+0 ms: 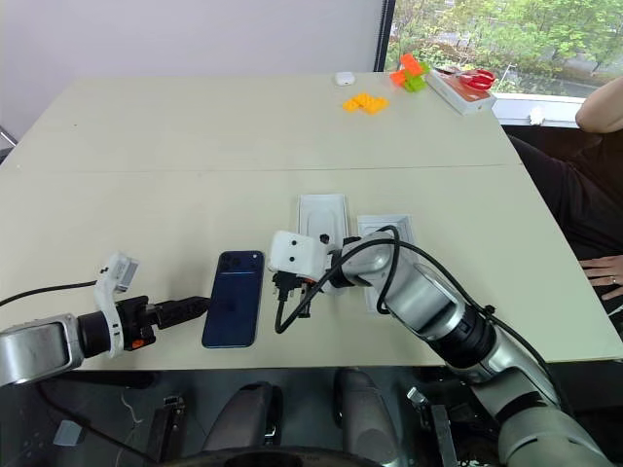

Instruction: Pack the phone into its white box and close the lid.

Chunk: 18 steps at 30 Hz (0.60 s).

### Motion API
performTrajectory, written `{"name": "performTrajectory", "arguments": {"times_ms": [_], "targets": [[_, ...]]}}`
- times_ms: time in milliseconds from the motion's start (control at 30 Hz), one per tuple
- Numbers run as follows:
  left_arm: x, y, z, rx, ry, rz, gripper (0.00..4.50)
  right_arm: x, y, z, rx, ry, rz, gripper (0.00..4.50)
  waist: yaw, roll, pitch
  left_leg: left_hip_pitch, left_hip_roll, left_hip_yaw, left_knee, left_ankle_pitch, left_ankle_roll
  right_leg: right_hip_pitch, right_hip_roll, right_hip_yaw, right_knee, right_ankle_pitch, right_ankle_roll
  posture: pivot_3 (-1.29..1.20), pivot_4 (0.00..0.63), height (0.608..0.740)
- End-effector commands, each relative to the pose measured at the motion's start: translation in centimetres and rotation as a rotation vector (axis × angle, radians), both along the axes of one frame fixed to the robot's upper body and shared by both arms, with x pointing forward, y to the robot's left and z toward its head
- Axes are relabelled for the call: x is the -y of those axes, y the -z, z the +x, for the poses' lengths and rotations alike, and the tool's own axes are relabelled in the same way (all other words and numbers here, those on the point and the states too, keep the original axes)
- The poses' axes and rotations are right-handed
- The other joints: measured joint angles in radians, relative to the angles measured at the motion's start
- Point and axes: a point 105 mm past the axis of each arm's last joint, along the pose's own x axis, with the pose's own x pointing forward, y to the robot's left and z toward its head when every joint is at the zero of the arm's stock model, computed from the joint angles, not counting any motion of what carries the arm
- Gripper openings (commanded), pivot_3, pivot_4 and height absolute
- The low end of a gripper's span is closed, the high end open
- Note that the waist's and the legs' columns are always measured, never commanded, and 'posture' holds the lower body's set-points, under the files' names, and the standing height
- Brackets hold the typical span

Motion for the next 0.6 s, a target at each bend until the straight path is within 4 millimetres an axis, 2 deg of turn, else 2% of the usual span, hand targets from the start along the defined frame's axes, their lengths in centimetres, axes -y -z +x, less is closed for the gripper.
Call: {"name": "performTrajectory", "arguments": {"times_ms": [33,167,333,467,600], "targets": [[1.6,0.6,-0.9,-0.076,0.047,-0.033,4.5,-0.7,0.4,0.4,0.012,0.0,-0.045,0.04,0.001,0.0,0.0,0.0,0.0,0.0,0.0,0.0,0.0,0.0,0.0,0.0,0.0,0.0,0.0,0.0,0.15,0.74],[2.3,0.5,-1.1,-0.101,0.046,-0.046,4.5,-1.2,1.7,0.8,0.028,-0.016,-0.124,0.04,0.002,0.0,0.0,0.0,-0.001,0.0,0.0,0.0,0.0,0.0,-0.001,0.001,0.0,-0.001,-0.002,0.0,0.15,0.74],[2.7,0.4,-1.1,-0.116,0.034,-0.052,4.5,-1.9,2.4,0.6,0.024,-0.05,-0.152,0.04,0.001,0.0,0.0,0.001,-0.001,0.0,0.0,0.0,0.0,0.001,0.0,0.001,0.0,-0.002,-0.004,0.0,0.15,0.74],[3.0,0.5,-1.0,-0.127,0.029,-0.056,4.5,-2.8,2.4,0.4,0.023,-0.066,-0.143,0.04,-0.002,0.0,0.0,0.011,-0.001,0.001,-0.003,0.0,0.0,0.01,0.0,0.001,-0.003,-0.004,-0.002,0.0,0.15,0.74],[3.6,0.5,-0.9,-0.117,0.032,-0.084,4.5,-3.7,2.2,0.1,0.002,-0.08,-0.116,0.04,-0.001,0.0,0.0,0.012,-0.001,0.001,-0.003,0.0,0.0,0.013,0.001,0.0,-0.005,-0.005,0.0,0.0,0.15,0.74]]}}
